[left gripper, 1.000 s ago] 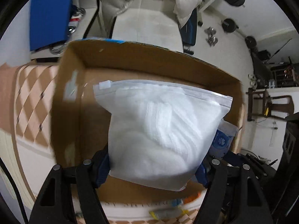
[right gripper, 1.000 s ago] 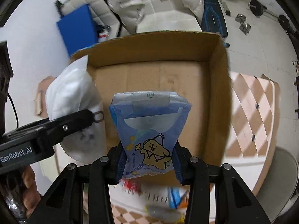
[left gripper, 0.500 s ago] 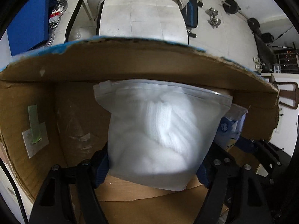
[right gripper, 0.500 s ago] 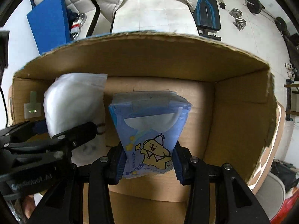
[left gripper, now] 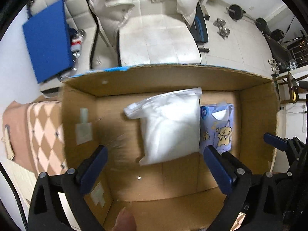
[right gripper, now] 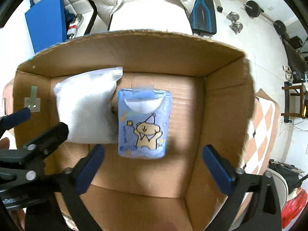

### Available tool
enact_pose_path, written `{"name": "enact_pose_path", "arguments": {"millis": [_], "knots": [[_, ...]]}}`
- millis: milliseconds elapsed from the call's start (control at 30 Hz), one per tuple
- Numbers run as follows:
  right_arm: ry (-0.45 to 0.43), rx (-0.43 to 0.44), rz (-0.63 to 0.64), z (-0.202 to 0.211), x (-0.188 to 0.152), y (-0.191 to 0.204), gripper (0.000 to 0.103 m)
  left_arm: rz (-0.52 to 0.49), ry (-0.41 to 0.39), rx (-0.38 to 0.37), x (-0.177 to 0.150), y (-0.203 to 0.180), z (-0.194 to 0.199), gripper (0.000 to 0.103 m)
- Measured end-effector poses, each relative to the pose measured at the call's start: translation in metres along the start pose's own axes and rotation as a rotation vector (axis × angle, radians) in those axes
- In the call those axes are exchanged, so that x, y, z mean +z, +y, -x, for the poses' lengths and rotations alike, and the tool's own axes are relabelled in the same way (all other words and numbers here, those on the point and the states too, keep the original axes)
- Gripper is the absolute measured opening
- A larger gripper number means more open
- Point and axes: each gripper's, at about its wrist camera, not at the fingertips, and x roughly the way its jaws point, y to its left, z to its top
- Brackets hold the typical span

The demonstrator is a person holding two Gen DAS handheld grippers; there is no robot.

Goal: Organize soft objects
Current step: 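Move both tools back toward the remaining items on the table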

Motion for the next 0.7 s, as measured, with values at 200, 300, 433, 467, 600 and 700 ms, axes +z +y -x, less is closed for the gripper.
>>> {"name": "enact_pose_path", "arguments": {"millis": [200, 300, 433, 467, 600, 700], "knots": [[-0.161, -0.001, -0.031, 0.053, -0.043, 0.007, 0.103, 0.033, -0.149, 0.034, -0.027, 0.012, 0.055, 0.102], [-0.232, 0.007, -0.023, 0.082, -0.06, 0.013, 0.103, 0.051, -0.21, 0.035, -0.05, 0.014, 0.085, 0.102], [-0.291, 0.072, 0.004, 0.116, -0.094, 0.017, 0.103, 0.056, -0.27, 0.056, -0.087, 0.009, 0.118, 0.102], [-0.3, 0.089, 0.005, 0.123, -0.1, 0.015, 0.103, 0.058, -0.278, 0.062, -0.095, 0.01, 0.124, 0.102], [-0.331, 0.124, 0.0, 0.14, -0.151, 0.007, 0.103, 0.101, -0.292, 0.083, -0.145, 0.023, 0.128, 0.102], [-0.303, 0.129, 0.003, 0.127, -0.189, 0.005, 0.103, 0.121, -0.289, 0.154, -0.186, 0.036, 0.113, 0.102]]}}
